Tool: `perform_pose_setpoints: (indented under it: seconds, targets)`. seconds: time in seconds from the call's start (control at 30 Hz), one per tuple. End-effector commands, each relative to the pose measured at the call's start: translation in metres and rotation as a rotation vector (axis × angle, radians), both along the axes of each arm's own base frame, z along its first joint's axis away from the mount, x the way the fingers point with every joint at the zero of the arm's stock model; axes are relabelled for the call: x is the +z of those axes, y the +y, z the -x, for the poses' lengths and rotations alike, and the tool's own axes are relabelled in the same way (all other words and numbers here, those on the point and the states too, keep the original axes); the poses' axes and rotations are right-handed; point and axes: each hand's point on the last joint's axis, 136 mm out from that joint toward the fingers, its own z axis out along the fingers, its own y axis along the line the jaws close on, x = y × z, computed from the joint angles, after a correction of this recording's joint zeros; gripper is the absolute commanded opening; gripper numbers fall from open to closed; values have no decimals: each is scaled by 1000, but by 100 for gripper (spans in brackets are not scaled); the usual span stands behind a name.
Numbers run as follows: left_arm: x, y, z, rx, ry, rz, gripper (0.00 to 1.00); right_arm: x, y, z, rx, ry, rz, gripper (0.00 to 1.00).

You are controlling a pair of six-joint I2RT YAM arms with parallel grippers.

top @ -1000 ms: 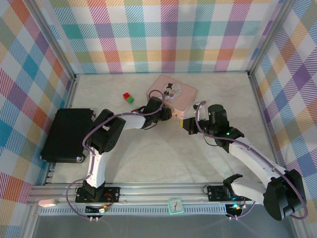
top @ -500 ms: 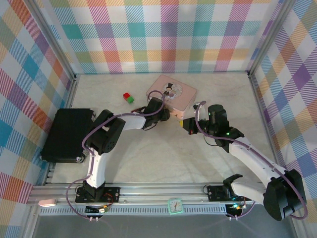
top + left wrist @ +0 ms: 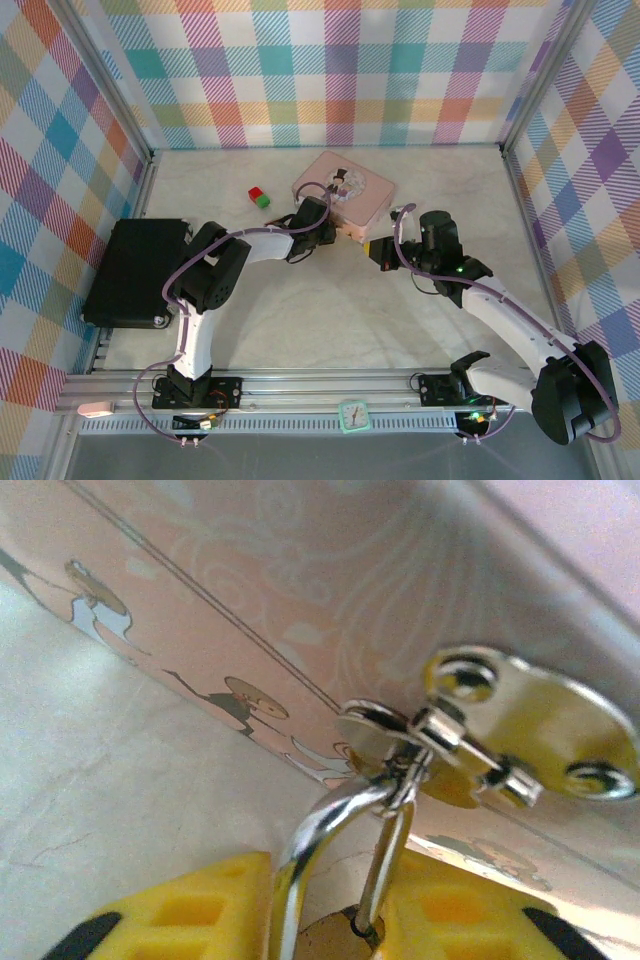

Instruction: Unlock the padlock with the key

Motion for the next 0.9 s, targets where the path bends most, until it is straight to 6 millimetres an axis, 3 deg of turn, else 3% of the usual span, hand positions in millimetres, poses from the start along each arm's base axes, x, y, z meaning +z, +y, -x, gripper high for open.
perform_pose_setpoints:
  seconds: [0.0, 0.1, 0.17, 0.4, 0.8, 0.87]
  targets:
    - [-37, 24, 18, 14, 130, -93, 21, 15, 3, -5, 2, -46, -19, 0]
    - [-33, 23, 19, 20, 128, -66, 20, 15, 1, -4, -2, -48, -17, 0]
    - [-25, 18, 20, 11, 124, -20, 14, 15, 1, -4, -5, -49, -13, 0]
    - [0, -25, 39, -35, 171, 226, 1, 11, 0, -6, -13, -38, -9, 0]
    - [9, -114, 49, -48, 141, 303, 9, 13, -5, -6, -38, -41, 13, 0]
    - [7, -119, 48, -48, 136, 280, 9, 14, -7, -5, -44, -43, 18, 0]
